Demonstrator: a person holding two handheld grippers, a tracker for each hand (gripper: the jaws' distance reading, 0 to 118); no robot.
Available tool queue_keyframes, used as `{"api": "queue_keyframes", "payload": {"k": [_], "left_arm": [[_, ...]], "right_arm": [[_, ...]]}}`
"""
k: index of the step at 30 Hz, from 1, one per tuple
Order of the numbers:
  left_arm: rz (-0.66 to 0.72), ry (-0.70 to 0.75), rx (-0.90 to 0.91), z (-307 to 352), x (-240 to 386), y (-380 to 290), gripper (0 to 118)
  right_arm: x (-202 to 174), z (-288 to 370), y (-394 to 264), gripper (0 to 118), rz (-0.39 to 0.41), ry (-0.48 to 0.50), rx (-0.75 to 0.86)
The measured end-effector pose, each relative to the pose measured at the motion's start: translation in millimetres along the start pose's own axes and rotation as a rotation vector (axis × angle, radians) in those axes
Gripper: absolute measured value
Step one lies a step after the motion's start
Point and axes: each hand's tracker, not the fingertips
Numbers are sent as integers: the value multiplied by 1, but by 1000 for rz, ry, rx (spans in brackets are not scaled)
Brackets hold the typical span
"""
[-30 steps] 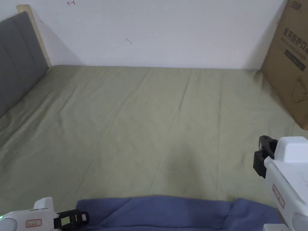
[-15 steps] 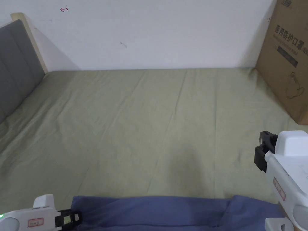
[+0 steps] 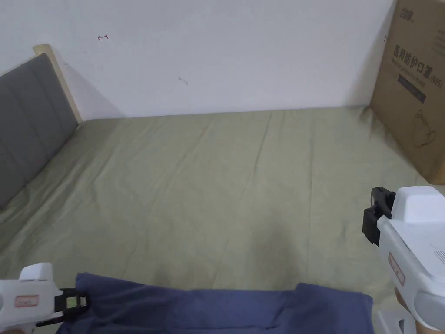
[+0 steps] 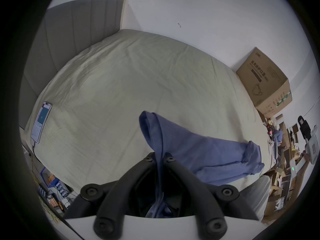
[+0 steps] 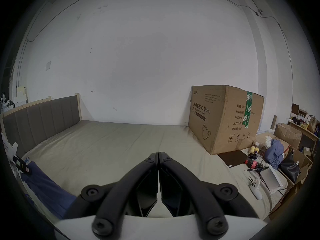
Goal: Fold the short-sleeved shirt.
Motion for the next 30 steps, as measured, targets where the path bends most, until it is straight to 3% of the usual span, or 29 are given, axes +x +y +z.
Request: {"api": "queue_keyframes", "payload": {"k": [3, 8, 14, 22, 24, 26, 27, 30], "left_arm": [[3, -131, -34, -1, 46, 0, 4], [-94, -214, -88, -39, 118, -2, 4], [-182, -192, -175, -105, 194, -24, 4], [-252, -66, -271, -174, 240, -63, 10], [-258, -86, -261, -168, 243, -65, 41], [-220, -172, -259, -157, 243, -63, 90], [-210, -183, -242, -149, 242, -61, 102], [-212, -212, -127, -114, 235, -51, 106]], "right_arm": [[5, 5, 0, 0, -2, 4, 4], [17, 14, -1, 0, -12, 1, 10], [37, 20, -6, 0, -20, -27, 4], [56, 26, -13, 0, -18, -69, -16], [59, 27, -14, 0, -18, -76, -20], [60, 27, -14, 0, -24, -79, -22], [60, 27, -13, 0, -27, -79, -22], [58, 28, -11, 0, -26, -76, -15]]}}
